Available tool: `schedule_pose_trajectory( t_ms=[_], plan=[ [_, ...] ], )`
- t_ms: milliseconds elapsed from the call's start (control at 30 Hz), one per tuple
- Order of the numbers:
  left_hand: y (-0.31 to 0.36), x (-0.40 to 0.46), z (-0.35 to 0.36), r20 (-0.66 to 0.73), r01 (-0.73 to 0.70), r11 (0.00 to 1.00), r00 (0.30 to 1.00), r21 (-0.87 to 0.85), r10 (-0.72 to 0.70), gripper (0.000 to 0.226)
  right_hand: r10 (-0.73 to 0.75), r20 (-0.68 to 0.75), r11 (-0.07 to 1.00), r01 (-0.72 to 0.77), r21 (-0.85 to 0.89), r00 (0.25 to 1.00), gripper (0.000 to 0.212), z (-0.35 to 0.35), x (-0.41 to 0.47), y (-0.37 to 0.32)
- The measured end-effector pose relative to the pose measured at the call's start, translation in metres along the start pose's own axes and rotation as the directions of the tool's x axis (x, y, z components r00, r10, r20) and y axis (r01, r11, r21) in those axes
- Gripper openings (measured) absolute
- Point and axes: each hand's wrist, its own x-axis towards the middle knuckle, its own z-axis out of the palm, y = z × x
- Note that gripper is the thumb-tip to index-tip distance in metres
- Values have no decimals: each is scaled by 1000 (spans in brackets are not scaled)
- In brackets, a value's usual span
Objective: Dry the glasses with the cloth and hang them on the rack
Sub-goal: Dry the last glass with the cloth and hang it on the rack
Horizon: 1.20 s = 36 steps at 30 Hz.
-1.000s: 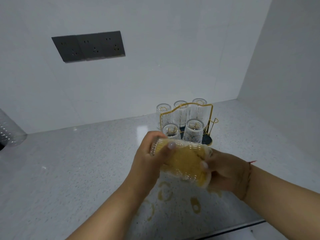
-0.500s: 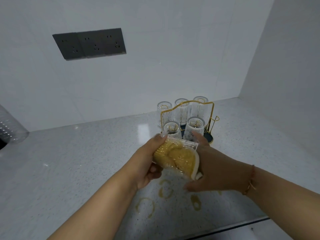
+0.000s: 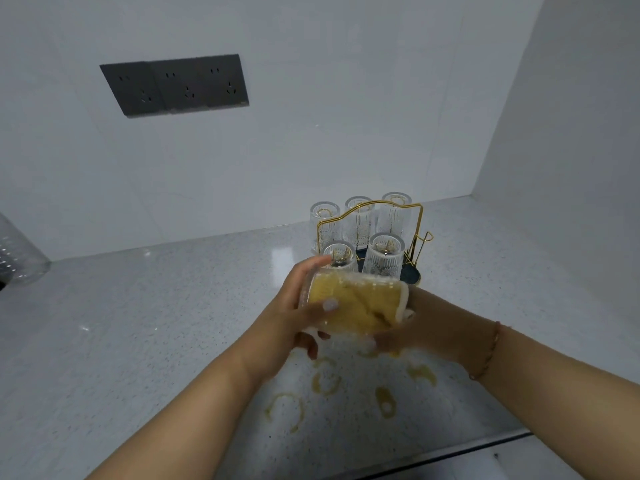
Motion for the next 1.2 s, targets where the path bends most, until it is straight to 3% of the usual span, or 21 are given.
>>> schedule_pose_trajectory(
  t_ms=[33, 67, 133, 167, 233, 300, 367, 400, 467, 567, 600, 667, 733, 767, 800, 867, 933, 967, 1067, 1200],
  plan=[
    [3, -1, 1, 13, 73, 995, 997, -68, -73, 66, -65, -16, 946, 57, -320, 998, 52, 2, -1, 1],
    [6, -1, 3, 29, 157, 978, 988, -140, -154, 68, -141, 11, 797, 120, -592, 990, 56, 2, 0, 3],
    [7, -1, 10, 2, 271, 945, 961, -185, -275, 62, -224, 122, 466, 217, -858, 967, 66, 3, 2, 15],
    [6, -1, 13, -40, 264, 949, 961, -174, -275, 56, -227, 141, 401, 224, -888, 964, 70, 3, 3, 18],
    [5, -1, 18, -110, 177, 972, 975, -152, -194, 44, -237, 125, 451, 223, -864, 963, 74, 5, 2, 13],
    [6, -1, 19, -159, 89, 989, 981, -116, -107, 43, -138, 72, 709, 149, -689, 988, 76, 5, 0, 5],
    [6, -2, 19, -199, 6, 997, 980, -76, -21, 46, -4, 106, 953, 36, -300, 994, 77, 5, -4, -2],
    [5, -2, 19, -216, -41, 998, 976, -48, 29, 47, 15, 132, 998, -6, -68, 991, 77, 4, -5, -3],
    [2, -5, 21, -235, -168, 985, 956, 45, 174, 48, 17, 150, 927, -72, 368, 989, 79, 5, -6, 1],
    [-4, -9, 23, -189, -418, 880, 867, 226, 460, 64, 69, 92, 725, -113, 680, 993, 77, 10, -2, 9],
    [-6, -10, 24, -158, -460, 847, 846, 268, 510, 68, 112, 82, 689, -137, 711, 990, 79, 11, -1, 10],
    [-10, -9, 21, -101, -439, 843, 867, 310, 488, 74, 159, 77, 686, -166, 709, 984, 76, 12, 0, 11],
    [-10, -8, 11, -29, -361, 841, 913, 404, 406, 77, 191, 28, 732, -161, 662, 981, 56, 9, -1, 12],
    [-8, -8, 7, -9, -321, 787, 924, 527, 383, 79, 214, -13, 767, -160, 621, 977, 46, 7, -2, 13],
    [-5, -9, 3, 6, -279, 678, 927, 680, 375, 85, 239, -60, 807, -164, 568, 969, 41, 5, -3, 12],
    [3, -9, 7, 81, -212, 345, 931, 914, 356, 107, 255, -149, 885, -168, 434, 955, 34, 5, -5, 10],
    [3, -9, 19, 149, -159, 24, 959, 987, 241, 117, 260, -177, 925, -193, 327, 949, 26, 10, -4, 9],
    [-2, -7, 24, 166, -157, -62, 964, 986, 209, 112, 267, -177, 932, -208, 295, 947, 27, 13, -4, 10],
    [-10, -1, 22, 177, -162, -75, 944, 984, 277, 83, 290, -211, 940, -237, 245, 933, 33, 13, -5, 7],
    [-17, 7, 9, 172, -155, -75, 912, 985, 373, 78, 268, -287, 959, -225, 173, 920, 28, 4, -9, -2]
  ],
)
